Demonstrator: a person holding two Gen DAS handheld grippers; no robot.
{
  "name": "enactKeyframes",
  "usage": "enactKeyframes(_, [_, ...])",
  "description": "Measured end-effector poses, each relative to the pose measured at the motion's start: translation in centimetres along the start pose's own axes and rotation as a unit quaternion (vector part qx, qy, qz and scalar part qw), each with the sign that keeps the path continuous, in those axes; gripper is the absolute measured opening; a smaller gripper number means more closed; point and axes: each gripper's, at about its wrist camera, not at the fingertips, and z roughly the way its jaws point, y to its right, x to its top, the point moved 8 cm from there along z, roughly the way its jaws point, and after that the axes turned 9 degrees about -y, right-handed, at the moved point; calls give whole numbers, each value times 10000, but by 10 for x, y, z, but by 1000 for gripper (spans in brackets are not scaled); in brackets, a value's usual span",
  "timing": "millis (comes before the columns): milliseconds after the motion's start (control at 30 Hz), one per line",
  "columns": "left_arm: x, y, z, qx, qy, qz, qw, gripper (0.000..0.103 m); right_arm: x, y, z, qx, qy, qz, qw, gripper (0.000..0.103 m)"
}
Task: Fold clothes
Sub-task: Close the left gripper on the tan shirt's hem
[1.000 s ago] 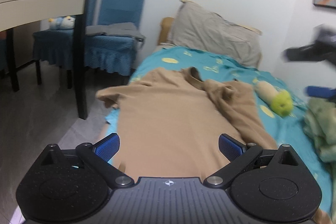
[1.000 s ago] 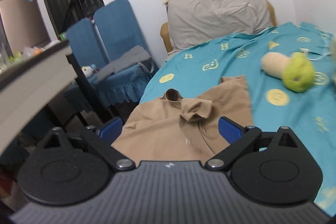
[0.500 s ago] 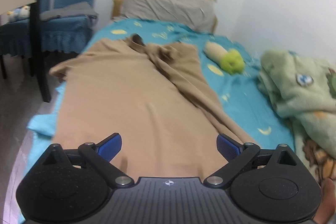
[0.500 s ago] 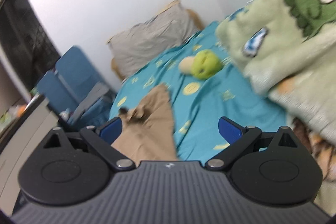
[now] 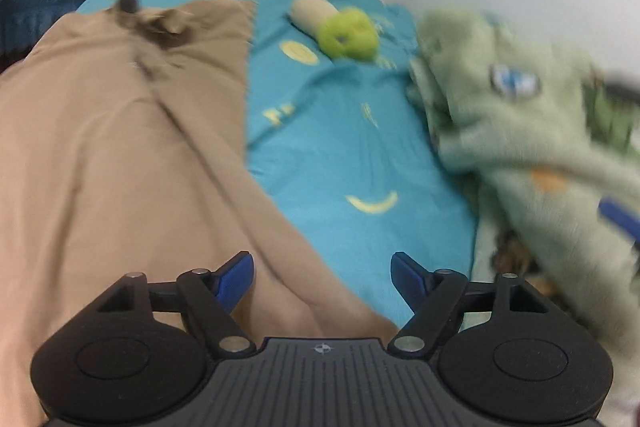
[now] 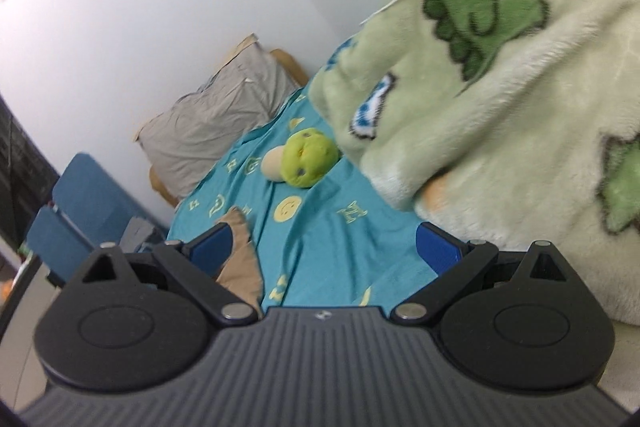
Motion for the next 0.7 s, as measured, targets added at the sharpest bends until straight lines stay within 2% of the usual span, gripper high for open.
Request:
enactKeyframes(133, [-11,27,29,283,-226,542,9979,63,-2,8,7,-25,-84,158,9998,100])
enactKeyframes(200, [-17,32,42,424,-325,733,9959,48,-3,11,11,-51,-140,216,9997,100])
enactKeyframes(267, [-20,29,47,642,-238,854,9940,26,-5,14,14,-94,-193,258,9994,100])
enactKeyframes(300, [-20,26,46,685,-166,885,9936,18,-5,15,14,-100,-201,277,9994,100])
enactKeyframes(333, [-20,23,44,657,-126,864,9940,5,-6,16,15,-106,-207,293,9993,100])
enactKeyframes(367, [-19,19,41,560,-117,793,9952,1,-5,16,15,-117,-207,301,9993,100])
enactKeyframes(467, [-15,9,25,243,-60,593,9979,1,-6,17,17,-114,-241,345,9990,100])
enactKeyframes(567, [-10,-4,-6,-344,25,212,9992,1,-8,17,18,-107,-289,368,9988,100])
enactKeyframes(700, [-7,-37,-52,-1221,5,-393,9917,1,-10,14,18,-134,-314,351,9988,100])
